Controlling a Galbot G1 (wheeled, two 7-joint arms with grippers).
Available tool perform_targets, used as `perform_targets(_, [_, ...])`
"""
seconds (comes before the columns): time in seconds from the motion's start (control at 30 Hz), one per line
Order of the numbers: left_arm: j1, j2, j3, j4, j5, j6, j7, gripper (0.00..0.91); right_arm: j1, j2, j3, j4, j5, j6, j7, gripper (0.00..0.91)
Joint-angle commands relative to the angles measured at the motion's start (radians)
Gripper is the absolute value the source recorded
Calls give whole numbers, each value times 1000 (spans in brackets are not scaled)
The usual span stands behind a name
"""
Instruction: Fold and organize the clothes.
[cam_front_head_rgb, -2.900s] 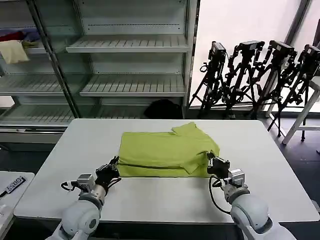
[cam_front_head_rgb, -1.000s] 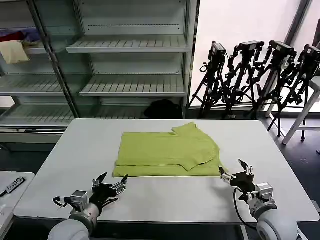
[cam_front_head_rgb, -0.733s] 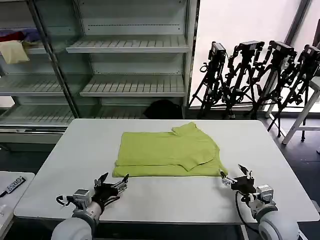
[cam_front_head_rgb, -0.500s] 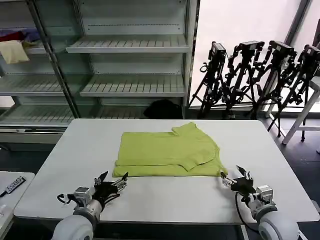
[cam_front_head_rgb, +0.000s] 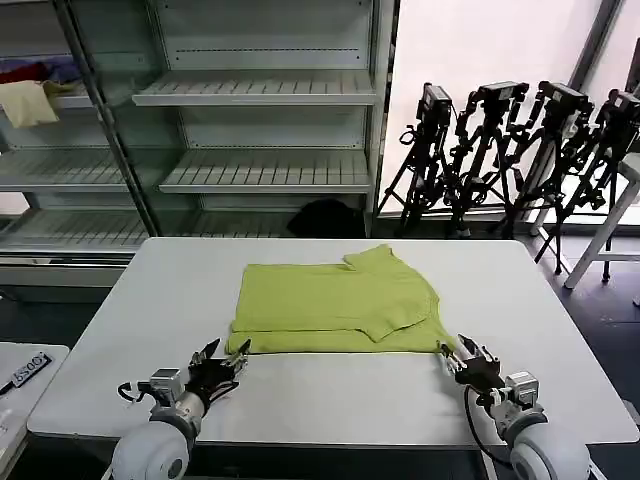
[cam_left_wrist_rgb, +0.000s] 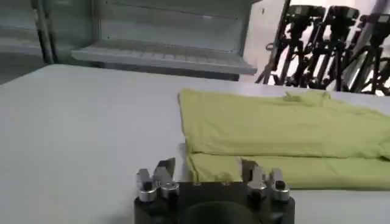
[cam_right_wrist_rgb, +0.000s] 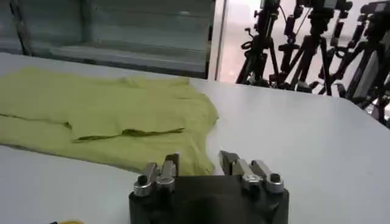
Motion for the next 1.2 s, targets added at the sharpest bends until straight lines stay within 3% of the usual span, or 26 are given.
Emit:
perform_targets(0.03, [-5,-14,7,58,-3,-7,11,50,4,3,0,-5,-2,-3,-3,363])
perform_targets(0.13, [-6,-17,9,63,-2,-8,12,30,4,1,1,-7,-2,-3,-6,312])
perform_targets(0.23, [-7,-11,7,63,-3,-9,14,20,4,1,0,-9,0,-5,-12,121])
perform_targets(0.27, [-7,-8,5,62,-3,-9,14,20,5,2,-2,-13,0,-6,-14,10])
perform_targets(0.63, [3,-3,5,28,-1,-13,9,0,13,5,-6,-24,12,-3,-41,0])
perform_targets(0.93, [24,27,-5,-72,-14,-15,-21,0,-30,-27,29,98,36,-3,-11,0])
perform_targets(1.2, [117,68,-37,-171,5,7,-86,0,-159,-98,90,236,99,-66,29,0])
